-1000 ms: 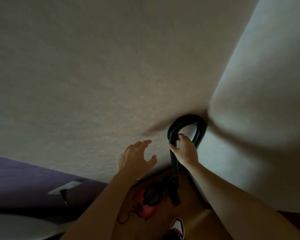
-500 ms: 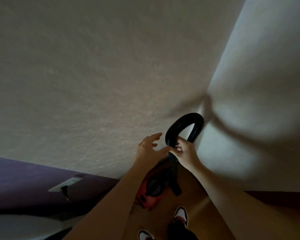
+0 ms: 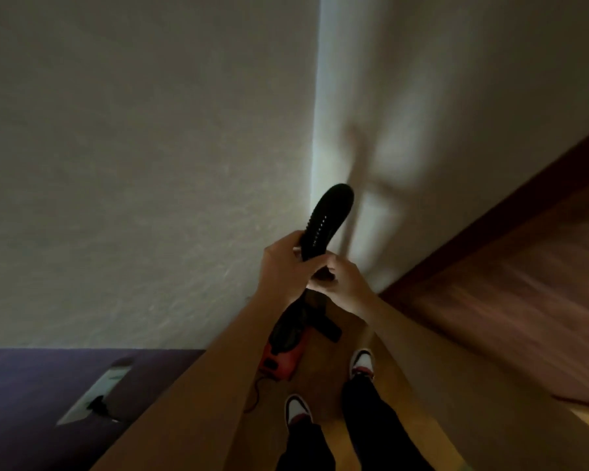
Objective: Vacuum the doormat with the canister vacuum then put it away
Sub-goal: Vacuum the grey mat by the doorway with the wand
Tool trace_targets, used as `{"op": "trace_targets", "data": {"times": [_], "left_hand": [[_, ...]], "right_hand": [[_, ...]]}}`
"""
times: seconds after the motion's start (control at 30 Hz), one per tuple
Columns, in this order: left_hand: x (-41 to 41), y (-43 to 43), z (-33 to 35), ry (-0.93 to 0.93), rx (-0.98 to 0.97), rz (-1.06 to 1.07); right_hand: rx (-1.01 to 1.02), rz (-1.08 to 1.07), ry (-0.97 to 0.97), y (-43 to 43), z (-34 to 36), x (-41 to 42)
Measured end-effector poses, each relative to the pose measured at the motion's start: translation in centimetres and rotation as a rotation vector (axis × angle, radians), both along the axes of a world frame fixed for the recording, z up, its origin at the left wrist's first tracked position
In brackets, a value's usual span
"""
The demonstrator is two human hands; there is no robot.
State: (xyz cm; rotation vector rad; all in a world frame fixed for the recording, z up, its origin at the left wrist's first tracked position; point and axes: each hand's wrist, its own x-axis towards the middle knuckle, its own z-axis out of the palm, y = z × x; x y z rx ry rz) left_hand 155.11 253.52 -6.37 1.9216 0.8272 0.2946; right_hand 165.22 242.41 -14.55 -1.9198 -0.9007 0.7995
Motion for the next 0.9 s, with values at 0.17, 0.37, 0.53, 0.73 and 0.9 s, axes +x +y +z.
{"op": "trace_targets", "data": {"times": [0.17, 0.37, 0.53, 0.73, 0.9], "left_hand": [[-0.6, -1.6, 1.8, -0.006, 0.071, -0.065], [-0.6, -3.8, 2.4, 0.003, 0.056, -0.072], [-0.6, -6.4, 1.7, 0.032, 0.02, -0.09], [-2.5, -10.4, 0.0, 0.126, -0.156, -0.017], [-4.2, -15.0, 0.1, 0.122, 0.197, -0.184]], "right_hand": [[0.021, -0.105, -0.007, -2.4, -1.0, -2.3], [-0.009, -0.155, 0.04, -6.2, 0.2, -3.1], [-0.03, -0.2, 0.104, -10.3, 0.3, -4.3], [-0.03, -0.155, 0.239, -16.0, -0.6, -7.9], [-0.039, -0.16, 0.272, -22.9, -0.7, -10.4]]}}
